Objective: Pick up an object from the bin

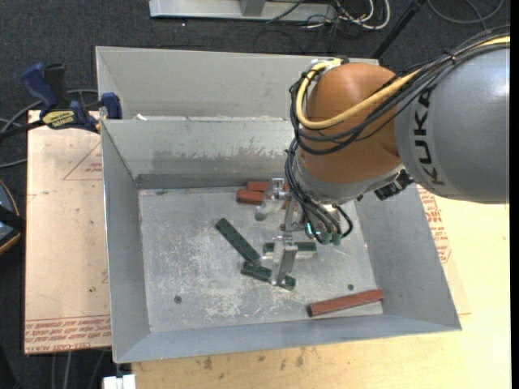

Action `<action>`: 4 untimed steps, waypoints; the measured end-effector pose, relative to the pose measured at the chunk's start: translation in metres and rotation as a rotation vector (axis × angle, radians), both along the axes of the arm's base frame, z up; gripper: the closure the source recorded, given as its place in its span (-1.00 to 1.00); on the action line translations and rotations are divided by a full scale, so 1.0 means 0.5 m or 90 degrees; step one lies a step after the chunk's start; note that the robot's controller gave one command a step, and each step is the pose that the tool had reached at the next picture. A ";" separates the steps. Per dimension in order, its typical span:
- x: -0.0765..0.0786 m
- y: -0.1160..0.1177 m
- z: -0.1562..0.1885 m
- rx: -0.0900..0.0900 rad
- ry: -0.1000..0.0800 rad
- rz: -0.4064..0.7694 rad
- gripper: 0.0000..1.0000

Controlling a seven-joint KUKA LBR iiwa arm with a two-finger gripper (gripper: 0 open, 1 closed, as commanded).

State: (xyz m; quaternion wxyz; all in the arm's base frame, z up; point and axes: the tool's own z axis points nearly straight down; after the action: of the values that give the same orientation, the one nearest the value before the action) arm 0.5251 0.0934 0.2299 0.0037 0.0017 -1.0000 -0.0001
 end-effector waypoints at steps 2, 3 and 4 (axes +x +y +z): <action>0.060 -0.110 -0.115 0.001 -0.009 -0.054 -1.00; 0.040 -0.120 -0.154 -0.001 -0.004 -0.155 -1.00; 0.106 -0.169 -0.243 0.000 -0.007 -0.186 -1.00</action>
Offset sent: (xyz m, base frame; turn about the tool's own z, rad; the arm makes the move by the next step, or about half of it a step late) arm 0.0328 -0.0651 -0.0699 0.0987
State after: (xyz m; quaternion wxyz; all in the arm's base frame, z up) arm 0.5780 0.0089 0.1085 -0.0016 -0.1441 -0.9896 -0.0007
